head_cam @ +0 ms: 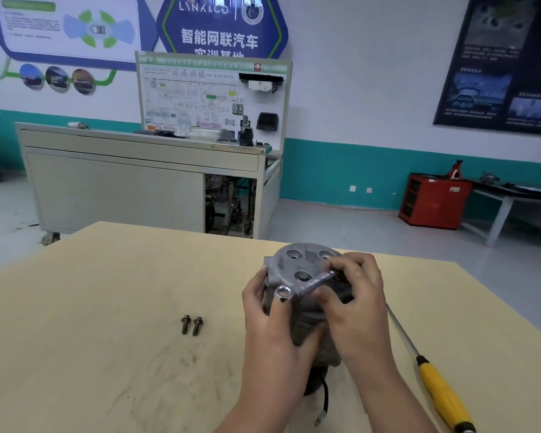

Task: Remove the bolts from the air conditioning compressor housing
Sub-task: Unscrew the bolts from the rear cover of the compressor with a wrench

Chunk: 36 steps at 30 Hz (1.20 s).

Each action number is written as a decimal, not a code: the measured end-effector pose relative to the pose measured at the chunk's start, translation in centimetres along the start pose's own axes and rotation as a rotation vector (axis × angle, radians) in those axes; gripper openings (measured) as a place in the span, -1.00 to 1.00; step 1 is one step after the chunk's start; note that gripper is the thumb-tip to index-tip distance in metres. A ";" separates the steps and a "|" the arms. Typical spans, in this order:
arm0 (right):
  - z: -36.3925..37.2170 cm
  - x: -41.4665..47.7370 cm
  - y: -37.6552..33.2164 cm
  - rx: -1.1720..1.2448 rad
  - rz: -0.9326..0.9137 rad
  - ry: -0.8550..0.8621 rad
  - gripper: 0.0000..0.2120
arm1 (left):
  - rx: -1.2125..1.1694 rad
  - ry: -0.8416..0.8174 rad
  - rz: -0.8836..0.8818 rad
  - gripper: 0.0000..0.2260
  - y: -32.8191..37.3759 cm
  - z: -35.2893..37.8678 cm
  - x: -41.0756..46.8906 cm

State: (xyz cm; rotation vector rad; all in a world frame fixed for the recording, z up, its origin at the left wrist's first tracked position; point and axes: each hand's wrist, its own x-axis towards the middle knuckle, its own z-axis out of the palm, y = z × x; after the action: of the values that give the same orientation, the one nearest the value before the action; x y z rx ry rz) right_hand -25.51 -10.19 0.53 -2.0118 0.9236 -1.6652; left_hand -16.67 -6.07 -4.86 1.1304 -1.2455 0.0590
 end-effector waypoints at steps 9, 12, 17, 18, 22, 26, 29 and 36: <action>-0.3 -0.5 1.5 0.062 -0.160 0.070 -0.61 | -0.004 0.004 0.010 -0.49 0.0 0.2 -0.1; 0.1 -1.0 2.2 0.099 -0.199 0.148 -0.80 | -0.021 0.037 -0.015 -0.50 0.4 0.5 -0.2; 1.2 -1.6 1.8 0.290 -0.084 0.327 -0.63 | 0.007 0.080 -0.002 -0.50 0.6 1.0 -0.2; 1.3 -1.4 1.6 0.387 -0.011 0.395 -0.51 | 0.019 0.090 0.007 -0.48 0.5 1.1 -0.2; 1.1 0.9 1.3 0.614 0.353 0.613 -0.65 | 0.031 0.101 0.009 -0.44 0.3 1.0 -0.1; 0.6 2.8 1.7 0.483 0.453 0.470 -0.88 | 0.030 0.095 -0.002 -0.47 0.3 0.9 -0.1; -0.2 3.7 2.1 0.446 0.510 0.323 -0.85 | 0.040 0.082 0.015 -0.42 0.4 1.1 -0.2; -2.4 5.0 1.9 0.369 0.564 0.034 -0.79 | 0.066 0.133 0.004 -0.43 0.8 1.4 -0.3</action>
State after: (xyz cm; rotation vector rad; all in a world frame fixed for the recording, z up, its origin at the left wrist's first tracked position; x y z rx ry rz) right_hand -27.92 -14.68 3.44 -1.3270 0.9905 -1.4215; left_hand -18.26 -6.47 -4.74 1.1619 -1.1336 0.1764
